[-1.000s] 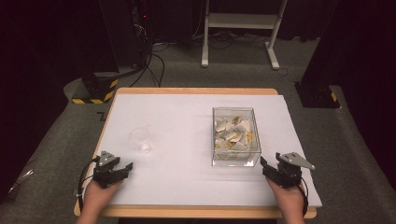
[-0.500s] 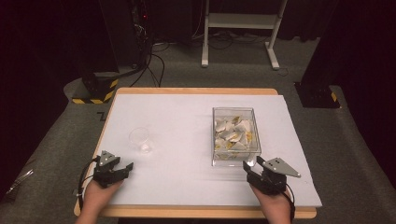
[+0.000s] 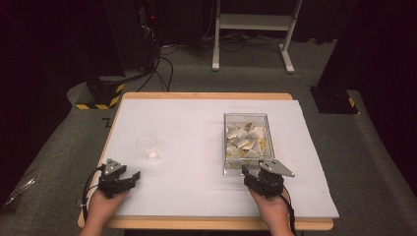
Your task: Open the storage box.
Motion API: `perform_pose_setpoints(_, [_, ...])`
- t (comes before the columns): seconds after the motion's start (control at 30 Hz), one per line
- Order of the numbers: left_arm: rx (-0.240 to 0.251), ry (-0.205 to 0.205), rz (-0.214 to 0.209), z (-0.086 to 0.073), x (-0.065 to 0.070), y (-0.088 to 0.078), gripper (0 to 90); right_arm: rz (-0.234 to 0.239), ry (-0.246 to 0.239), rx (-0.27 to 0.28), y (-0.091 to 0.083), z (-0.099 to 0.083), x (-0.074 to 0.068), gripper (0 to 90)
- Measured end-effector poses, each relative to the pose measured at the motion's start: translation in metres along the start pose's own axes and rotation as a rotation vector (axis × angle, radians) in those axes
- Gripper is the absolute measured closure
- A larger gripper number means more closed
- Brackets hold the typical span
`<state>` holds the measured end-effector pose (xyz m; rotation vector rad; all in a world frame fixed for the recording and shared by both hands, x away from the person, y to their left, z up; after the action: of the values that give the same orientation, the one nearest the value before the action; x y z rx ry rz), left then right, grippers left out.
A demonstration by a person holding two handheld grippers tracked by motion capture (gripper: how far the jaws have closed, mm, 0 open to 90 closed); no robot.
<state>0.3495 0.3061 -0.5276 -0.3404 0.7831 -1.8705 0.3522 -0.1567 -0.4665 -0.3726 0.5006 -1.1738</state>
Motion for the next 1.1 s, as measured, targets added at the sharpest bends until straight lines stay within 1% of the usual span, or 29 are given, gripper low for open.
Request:
perform_pose_setpoints(0.27, [0.000, 0.000, 0.000, 0.000, 0.000, 0.000, 36.4, -0.019, 0.003, 0.005, 0.005, 0.003, -0.003, 34.5])
perform_pose_setpoints(0.3, [0.000, -0.001, -0.001, 0.000, 0.000, 0.000, 36.4, -0.033, 0.000, 0.006, 0.007, 0.004, -0.005, 32.4])
perform_pose_setpoints(0.37, [-0.001, -0.001, -0.001, 0.000, 0.000, 0.000, 36.4, -0.047, -0.005, 0.009, 0.009, 0.004, -0.007, 31.0])
perform_pose_setpoints(0.5, [-0.001, -0.002, -0.001, 0.000, 0.000, 0.000, 36.4, -0.045, 0.006, 0.011, 0.011, 0.006, -0.008, 31.1])
perform_pose_setpoints(0.57, [-0.001, -0.002, -0.001, 0.000, 0.000, 0.000, 36.4, -0.055, -0.011, 0.015, 0.012, 0.005, -0.010, 31.1])
perform_pose_setpoints(0.63, [-0.001, -0.003, -0.002, 0.000, 0.000, 0.000, 36.4, -0.066, -0.013, 0.020, 0.012, 0.005, -0.012, 31.1])
perform_pose_setpoints(0.77, [-0.001, -0.003, -0.002, 0.000, 0.000, 0.000, 36.4, -0.074, -0.009, 0.026, 0.014, 0.006, -0.010, 31.1])
perform_pose_setpoints(0.8, [-0.001, -0.003, -0.002, 0.000, 0.000, 0.000, 36.4, -0.080, 0.004, 0.027, 0.016, 0.008, -0.007, 31.1])
perform_pose_setpoints(0.9, [-0.001, -0.004, -0.003, 0.000, 0.000, 0.000, 36.4, -0.088, 0.020, 0.029, 0.019, 0.011, -0.003, 31.1])
perform_pose_setpoints(1.1, [-0.002, -0.003, -0.002, 0.000, 0.000, 0.000, 36.4, -0.113, 0.032, 0.032, 0.026, 0.017, 0.001, 30.3])
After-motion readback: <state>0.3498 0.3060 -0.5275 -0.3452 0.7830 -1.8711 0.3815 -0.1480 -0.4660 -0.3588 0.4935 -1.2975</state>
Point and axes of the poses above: each handheld gripper's, and its own axes: y roughly forward along the jaws, z roughly out of its top, x roughly to its right, the point moved 3 cm from there along y, roughly forward along the jaws, and after that the axes turned 9 degrees about y, right-handed, at the moved point
